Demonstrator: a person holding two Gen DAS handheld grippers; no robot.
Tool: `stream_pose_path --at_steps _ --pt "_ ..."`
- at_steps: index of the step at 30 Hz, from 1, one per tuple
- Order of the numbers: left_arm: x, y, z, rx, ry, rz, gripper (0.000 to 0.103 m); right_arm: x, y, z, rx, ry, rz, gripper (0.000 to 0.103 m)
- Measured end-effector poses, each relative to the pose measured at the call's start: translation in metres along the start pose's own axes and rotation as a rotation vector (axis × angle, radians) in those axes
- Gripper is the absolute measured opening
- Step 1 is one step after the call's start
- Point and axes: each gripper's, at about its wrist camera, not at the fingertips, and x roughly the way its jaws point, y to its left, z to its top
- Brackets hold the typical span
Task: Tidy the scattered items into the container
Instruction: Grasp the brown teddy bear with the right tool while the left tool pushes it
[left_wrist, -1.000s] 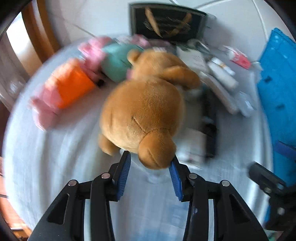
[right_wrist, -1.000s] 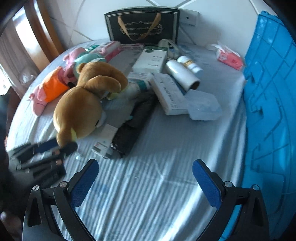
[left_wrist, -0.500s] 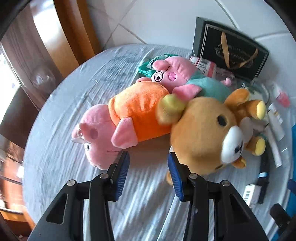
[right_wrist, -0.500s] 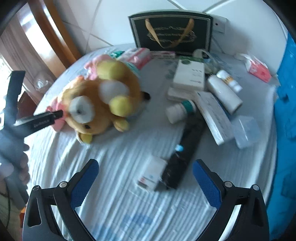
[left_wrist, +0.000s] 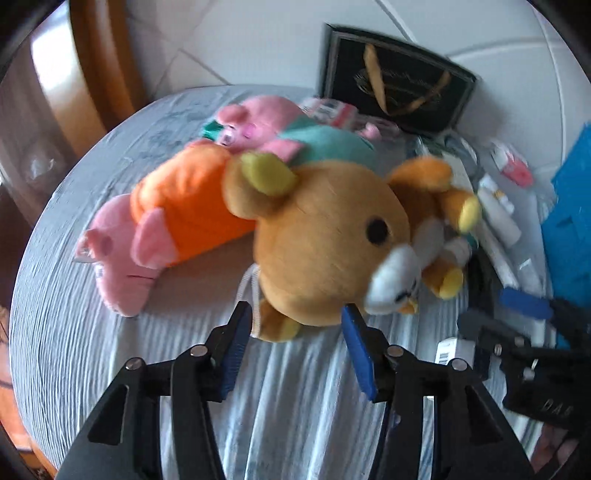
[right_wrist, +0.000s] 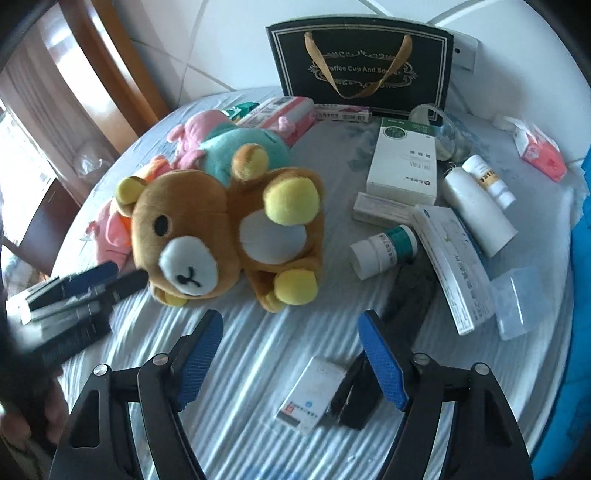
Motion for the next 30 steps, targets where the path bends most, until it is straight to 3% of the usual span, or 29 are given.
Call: stream_pose_path --at_steps 5,10,17,22,24,30 --pt "0.019 -0.007 0.002 0.049 -0.003 -0.004 0.050 0.018 -0.006 0.009 -0.002 0.018 -0.015 0.077" --pt "0.028 -0.001 0.015 0.066 -0.046 -0.016 0.066 0.033 -0.013 0.022 0.014 0.019 0.013 0.064" --pt "0.042 0.005 0.022 0.076 -0.055 -0.058 0.088 0.037 -0.013 0.048 0.030 -0.053 0.043 0.063" --pt "0.046 0.003 0.016 0.072 -0.056 -0.087 0.089 0.059 -0.010 0.050 -0.005 0.009 0.006 0.051" --pt "0.049 -0.002 0.012 0.081 -0.049 -0.065 0.089 0.065 -0.014 0.046 0.001 0.022 0.006 0.050" --pt "0.054 -0.011 0.016 0.102 -0.085 -0.049 0.087 0.065 -0.024 0.047 0.009 -0.012 0.034 0.049"
